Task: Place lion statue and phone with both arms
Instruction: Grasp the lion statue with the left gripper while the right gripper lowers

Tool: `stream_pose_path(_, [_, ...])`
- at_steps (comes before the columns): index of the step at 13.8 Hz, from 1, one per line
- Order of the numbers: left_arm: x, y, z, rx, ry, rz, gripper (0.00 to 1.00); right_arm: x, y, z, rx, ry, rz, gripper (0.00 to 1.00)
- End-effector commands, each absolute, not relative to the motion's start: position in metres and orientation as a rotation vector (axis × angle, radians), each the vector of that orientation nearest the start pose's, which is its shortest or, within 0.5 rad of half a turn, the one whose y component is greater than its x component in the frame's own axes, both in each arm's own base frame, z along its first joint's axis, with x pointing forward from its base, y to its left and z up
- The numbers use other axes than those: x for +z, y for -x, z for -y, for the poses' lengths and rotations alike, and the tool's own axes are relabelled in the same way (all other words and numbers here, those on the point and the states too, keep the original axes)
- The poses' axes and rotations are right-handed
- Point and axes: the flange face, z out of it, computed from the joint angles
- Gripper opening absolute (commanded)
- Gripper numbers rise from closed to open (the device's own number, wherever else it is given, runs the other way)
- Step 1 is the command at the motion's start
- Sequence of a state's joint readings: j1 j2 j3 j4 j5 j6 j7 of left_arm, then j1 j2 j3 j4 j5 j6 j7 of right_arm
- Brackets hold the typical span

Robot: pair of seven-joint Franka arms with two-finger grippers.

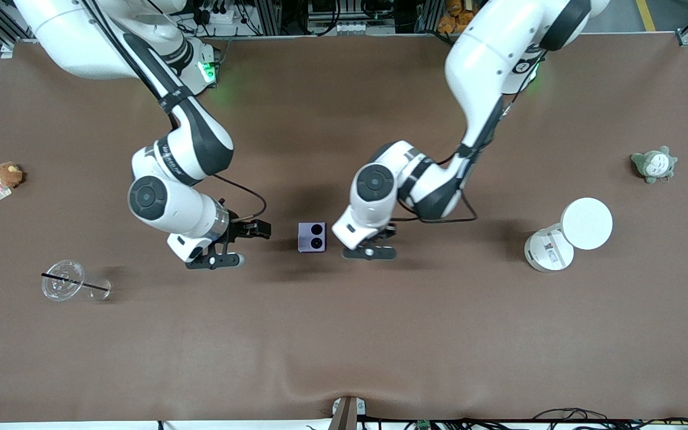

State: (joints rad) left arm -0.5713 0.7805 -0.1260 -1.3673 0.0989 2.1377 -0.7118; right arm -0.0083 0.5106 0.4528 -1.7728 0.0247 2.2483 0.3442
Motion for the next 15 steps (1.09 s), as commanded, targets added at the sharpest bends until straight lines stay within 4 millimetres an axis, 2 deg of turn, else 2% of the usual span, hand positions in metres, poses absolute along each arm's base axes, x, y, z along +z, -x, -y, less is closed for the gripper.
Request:
stream_pose_path(1, [0.287,-0.576,0.406,0.029,3.098,0.058,0.0,0.283,-0.589,-0.266,0.07,2.914,0.048,1.0])
stream_pose_path(3, [0.294,-0.582,0.364,0.027,3.075,0.051,0.0,0.273,-0.586,-0.274,0.078,2.907,0.059,1.0])
stream_pose_path(5, [0.288,-0.577,0.318,-0.04,3.066,-0.04,0.0,0.263,-0.585,-0.275,0.105,2.906,0.059,1.0])
stream_pose_path(6, [0.282,-0.579,0.291,-0.07,3.08,-0.071,0.0,0.265,-0.586,-0.277,0.103,2.906,0.065,1.0])
stream_pose_path(7, [0.278,-0.578,0.275,-0.066,3.076,-0.133,0.0,0.261,-0.587,-0.282,0.111,2.902,0.072,1.0])
stream_pose_path(8, [0.277,-0.577,0.269,-0.058,3.07,-0.18,0.0,0.255,-0.594,-0.286,0.116,2.89,0.069,1.0])
stream_pose_path(9, [0.27,-0.583,0.245,-0.049,3.068,-0.151,0.0,0.253,-0.594,-0.305,0.109,2.887,0.111,1.0])
stream_pose_path(10, [0.26,-0.584,0.234,-0.069,3.05,-0.193,0.0,0.255,-0.59,-0.332,0.096,2.902,0.169,1.0])
stream_pose_path(11, [0.251,-0.585,0.218,-0.102,3.035,-0.234,0.0,0.254,-0.595,-0.346,0.078,2.964,0.156,1.0])
stream_pose_path(12, [0.247,-0.589,0.192,-0.108,3.035,-0.215,0.0,0.255,-0.595,-0.37,0.058,3.01,0.175,1.0])
stream_pose_path(14, [0.236,-0.586,0.176,-0.081,3.028,-0.268,0.0,0.24,-0.597,-0.386,0.074,3.05,0.192,1.0])
stream_pose_path(15, [0.233,-0.586,0.178,-0.095,3.034,-0.274,0.0,0.232,-0.597,-0.39,0.084,3.054,0.201,1.0])
